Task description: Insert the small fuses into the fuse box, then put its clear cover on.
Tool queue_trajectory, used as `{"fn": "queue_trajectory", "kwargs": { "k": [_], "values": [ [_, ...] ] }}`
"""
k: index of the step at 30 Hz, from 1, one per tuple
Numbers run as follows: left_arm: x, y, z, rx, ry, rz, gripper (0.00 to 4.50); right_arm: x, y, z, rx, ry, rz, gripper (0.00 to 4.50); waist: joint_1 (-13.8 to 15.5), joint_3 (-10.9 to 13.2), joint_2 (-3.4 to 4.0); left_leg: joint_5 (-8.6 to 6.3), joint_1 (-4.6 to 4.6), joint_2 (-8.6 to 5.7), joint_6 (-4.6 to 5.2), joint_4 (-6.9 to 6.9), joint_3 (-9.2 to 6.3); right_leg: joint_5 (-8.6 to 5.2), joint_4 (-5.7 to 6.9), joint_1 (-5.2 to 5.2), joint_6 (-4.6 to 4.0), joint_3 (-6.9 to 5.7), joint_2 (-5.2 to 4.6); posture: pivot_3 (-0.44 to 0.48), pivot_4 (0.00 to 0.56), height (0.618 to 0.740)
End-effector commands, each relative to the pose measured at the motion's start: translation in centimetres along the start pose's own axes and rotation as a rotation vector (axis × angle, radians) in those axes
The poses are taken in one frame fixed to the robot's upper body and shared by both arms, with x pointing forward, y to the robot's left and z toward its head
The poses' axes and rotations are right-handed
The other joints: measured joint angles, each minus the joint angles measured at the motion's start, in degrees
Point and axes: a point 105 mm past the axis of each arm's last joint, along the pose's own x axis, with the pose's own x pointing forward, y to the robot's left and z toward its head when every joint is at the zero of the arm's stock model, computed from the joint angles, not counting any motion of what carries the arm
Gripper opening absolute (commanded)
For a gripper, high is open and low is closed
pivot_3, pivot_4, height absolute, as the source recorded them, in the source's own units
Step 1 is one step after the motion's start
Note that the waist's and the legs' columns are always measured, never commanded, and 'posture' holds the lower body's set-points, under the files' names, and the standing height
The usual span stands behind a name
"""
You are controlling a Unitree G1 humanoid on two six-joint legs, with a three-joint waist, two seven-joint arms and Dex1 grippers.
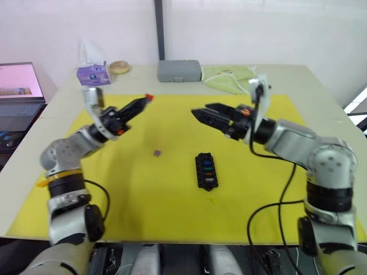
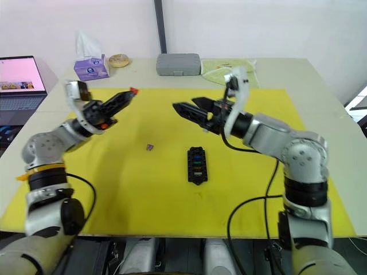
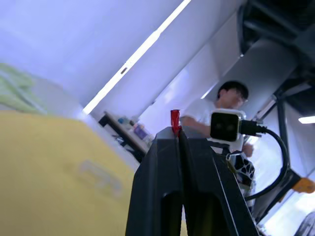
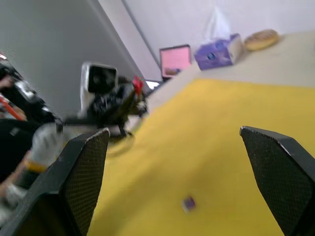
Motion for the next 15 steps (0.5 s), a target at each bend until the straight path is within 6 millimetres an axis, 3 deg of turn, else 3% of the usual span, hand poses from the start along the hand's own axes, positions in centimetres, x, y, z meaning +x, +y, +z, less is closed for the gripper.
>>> {"fn": "queue_trajectory", "kwargs": {
  "k": [1, 6, 15],
  "values": [
    [1.3, -2.8, 0.6, 0.053, -0.042, -0.074, 0.04, 1.1, 0.5, 1.5, 0.038, -0.046, 0.021, 4.50, -0.03, 0.00, 0.00, 0.00, 0.00, -0.01, 0.00, -0.02, 0.01, 0.00, 0.00, -0.01, 0.00, 0.01, 0.00, 0.000, 0.150, 0.740],
    [1.7, -3.5, 0.4, 0.054, -0.062, -0.080, 0.00, 1.7, 1.4, 2.1, 0.074, -0.065, 0.077, 2.12, -0.15, -0.01, 0.02, 0.00, 0.00, -0.05, 0.00, -0.04, 0.08, 0.00, -0.01, -0.03, -0.01, 0.02, 0.03, 0.000, 0.150, 0.740],
    [1.3, -3.1, 0.3, 0.043, -0.054, -0.056, 0.00, 1.6, 2.3, 2.4, 0.096, -0.092, 0.117, 2.12, -0.10, -0.01, 0.02, 0.00, 0.00, -0.08, 0.00, -0.05, 0.25, 0.00, -0.02, -0.04, -0.02, 0.01, 0.08, 0.000, 0.150, 0.740]
  ]
}}
